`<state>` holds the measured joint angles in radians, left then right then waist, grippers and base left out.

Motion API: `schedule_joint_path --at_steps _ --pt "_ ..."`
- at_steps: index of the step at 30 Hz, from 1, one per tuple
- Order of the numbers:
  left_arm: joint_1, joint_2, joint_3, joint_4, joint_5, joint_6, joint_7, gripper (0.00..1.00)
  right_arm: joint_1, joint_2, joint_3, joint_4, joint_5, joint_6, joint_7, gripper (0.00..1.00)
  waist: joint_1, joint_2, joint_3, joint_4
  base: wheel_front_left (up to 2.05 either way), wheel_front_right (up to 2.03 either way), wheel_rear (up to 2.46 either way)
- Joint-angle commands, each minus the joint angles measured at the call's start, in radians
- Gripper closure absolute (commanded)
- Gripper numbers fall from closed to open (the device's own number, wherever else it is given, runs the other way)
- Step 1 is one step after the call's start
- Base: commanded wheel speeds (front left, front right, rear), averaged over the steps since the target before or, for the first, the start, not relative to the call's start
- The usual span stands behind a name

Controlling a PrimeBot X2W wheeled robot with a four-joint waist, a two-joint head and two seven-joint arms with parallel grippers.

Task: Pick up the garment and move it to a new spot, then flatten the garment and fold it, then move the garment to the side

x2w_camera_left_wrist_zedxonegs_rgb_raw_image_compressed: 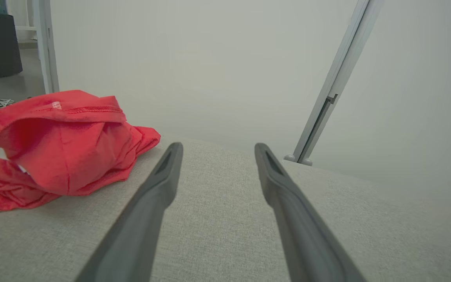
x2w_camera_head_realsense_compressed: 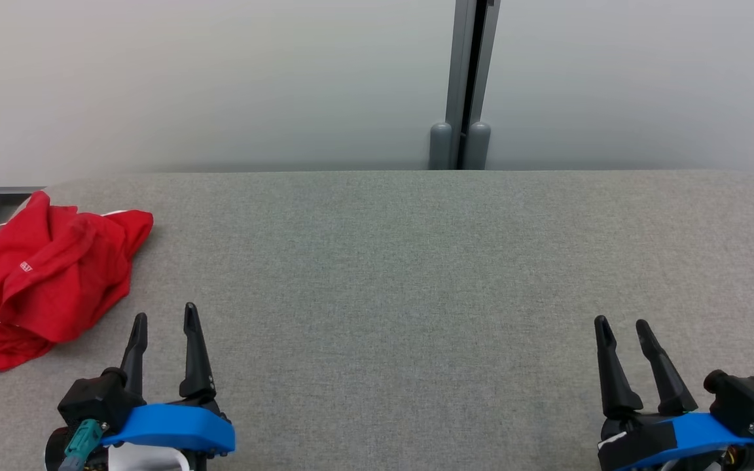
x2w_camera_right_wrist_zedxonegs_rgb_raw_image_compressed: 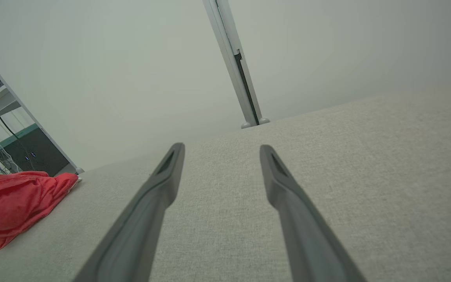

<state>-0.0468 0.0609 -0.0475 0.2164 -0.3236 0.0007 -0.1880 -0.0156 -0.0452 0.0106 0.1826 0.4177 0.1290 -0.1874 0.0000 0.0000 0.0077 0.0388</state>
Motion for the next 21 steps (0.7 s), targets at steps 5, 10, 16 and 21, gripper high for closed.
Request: schedule_joint_path --at_steps 5,10,16,21 --pt "0.001 0.009 -0.009 0.008 0.066 0.01 -0.02 0.0 0.014 -0.007 -0.01 -0.002 -0.067 0.002 -0.02 0.0 0.0 0.0 -0.001 0.002 0.0 0.0 0.0" --pt "0.003 0.01 -0.012 0.017 0.105 0.014 -0.031 0.0 0.018 -0.008 -0.011 -0.003 -0.111 0.002 -0.031 0.0 0.0 0.0 -0.003 0.003 0.0 0.0 0.0" --pt "0.001 0.009 -0.011 0.028 0.147 0.015 -0.043 0.0 0.022 -0.008 -0.01 -0.004 -0.159 0.003 -0.043 0.0 0.0 0.0 -0.002 0.006 0.0 0.0 0.0" --pt "-0.004 0.007 -0.008 0.04 0.179 0.011 -0.052 0.0 0.023 -0.008 -0.01 -0.001 -0.195 0.003 -0.053 0.0 0.0 0.0 0.0 0.009 0.0 0.0 0.0"
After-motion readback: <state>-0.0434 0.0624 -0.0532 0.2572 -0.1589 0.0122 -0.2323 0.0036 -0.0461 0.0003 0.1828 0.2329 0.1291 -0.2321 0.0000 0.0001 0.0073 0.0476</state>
